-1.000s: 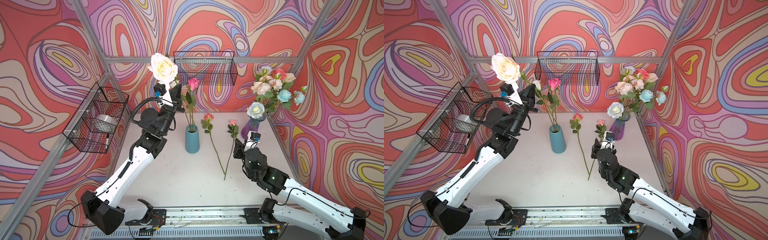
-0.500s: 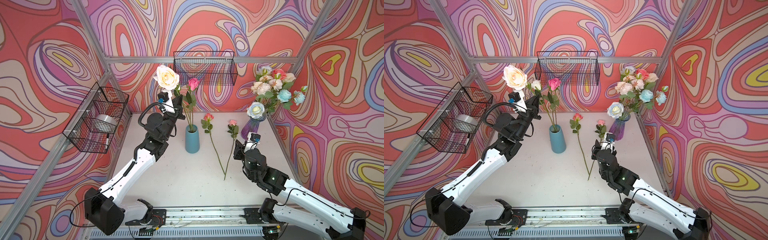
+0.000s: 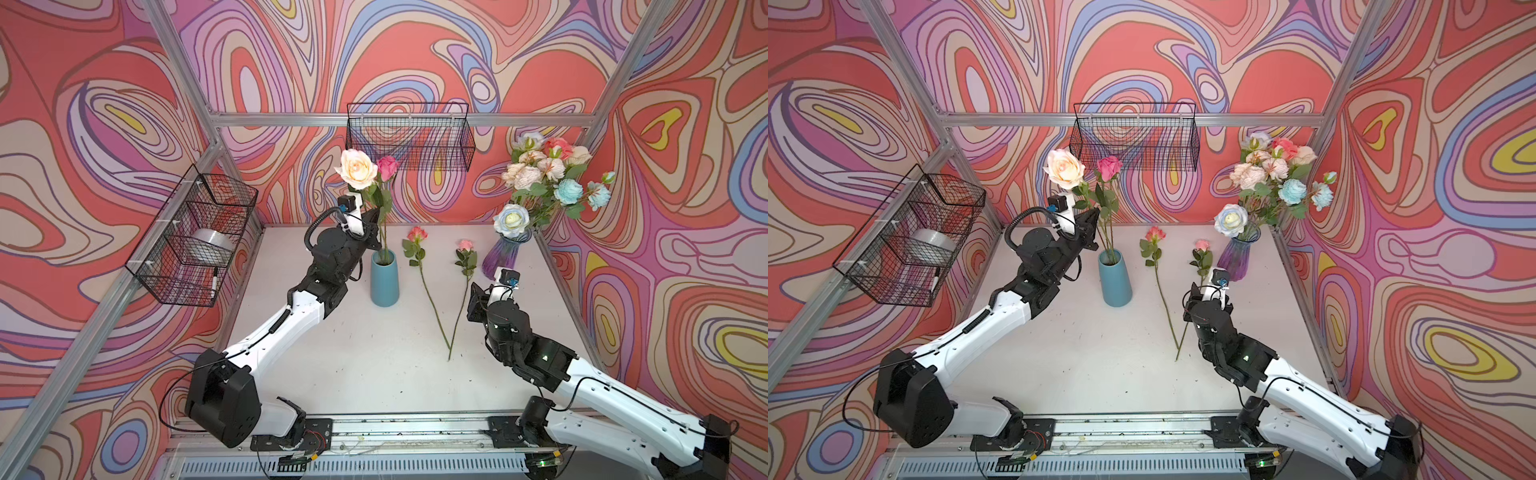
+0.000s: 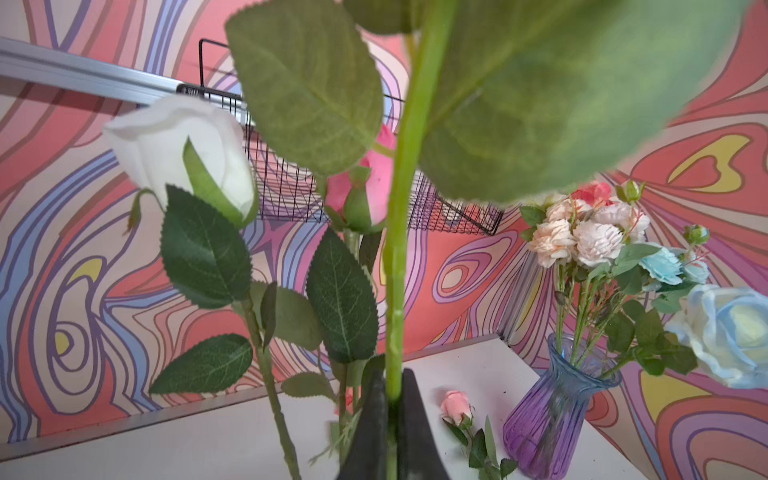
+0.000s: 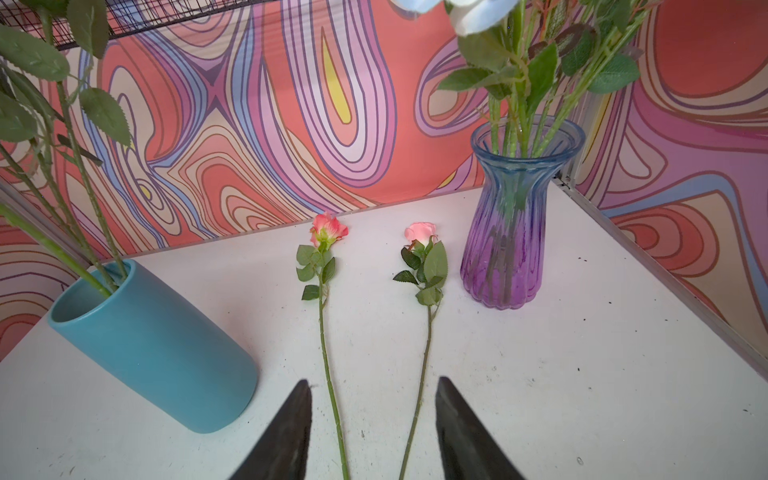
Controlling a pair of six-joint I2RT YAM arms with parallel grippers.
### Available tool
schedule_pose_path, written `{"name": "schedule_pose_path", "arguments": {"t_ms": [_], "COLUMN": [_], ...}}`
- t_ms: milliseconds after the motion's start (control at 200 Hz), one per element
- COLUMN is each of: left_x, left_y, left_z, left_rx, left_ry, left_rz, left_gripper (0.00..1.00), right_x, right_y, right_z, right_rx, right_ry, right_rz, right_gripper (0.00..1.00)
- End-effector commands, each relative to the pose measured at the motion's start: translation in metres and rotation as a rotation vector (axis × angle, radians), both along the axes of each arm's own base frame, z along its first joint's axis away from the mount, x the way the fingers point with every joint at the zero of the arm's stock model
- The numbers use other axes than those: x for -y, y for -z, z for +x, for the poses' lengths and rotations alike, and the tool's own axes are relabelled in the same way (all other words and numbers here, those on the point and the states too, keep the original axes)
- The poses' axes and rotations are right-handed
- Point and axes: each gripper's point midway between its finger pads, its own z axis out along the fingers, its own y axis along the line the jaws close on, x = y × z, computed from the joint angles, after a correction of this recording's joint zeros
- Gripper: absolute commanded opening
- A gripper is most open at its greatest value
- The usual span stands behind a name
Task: Arrange the flowers into the vase
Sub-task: 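Lower the white rose stem into the teal cylinder with the left gripper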
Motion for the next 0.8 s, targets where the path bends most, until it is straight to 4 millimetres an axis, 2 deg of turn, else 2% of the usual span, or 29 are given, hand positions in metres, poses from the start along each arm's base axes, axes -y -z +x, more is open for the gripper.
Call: {"name": "schedule_pose_path", "arguments": {"t_ms": [0,140,290,355,536,796], "left_x": [-0.008,-0.013,-0.015,-0.015,-0.019,-0.021], "left_y": [0.003,0.023,0.043,0.046,0.058,0.058], "left_z": [-0.001,-0.003,-0.004,-0.004,-0.002,-0.013], "left_rx": [0.012,-0.026,-0.073,-0.087,-0.135,-0.161], "left_ry": [-0.026,-0.045,-0.051,-0.052,-0.055,-0.032], "left_rz": [0.0,0.019,0.062,0.073,0.076,0.064], "left_gripper": [0.0,0.0,0.14,0.2,0.27,0.42], "right_x": [0.002,0.0,-0.002,-0.001,0.0,0.003], "right_y": [0.008,0.011,0.011,0.012,0.013,0.011], "right_z": [-0.001,0.002,0.002,0.002,0.0,-0.001], "right_rx": [-0.012,-0.019,-0.019,-0.021,-0.022,-0.018], "right_ry": [0.015,0.012,0.008,0.009,0.01,0.013], "right_rz": [-0.019,-0.029,-0.033,-0.034,-0.027,-0.029], "right_gripper": [0.49,0.49,0.49,0.5,0.5,0.49]}}
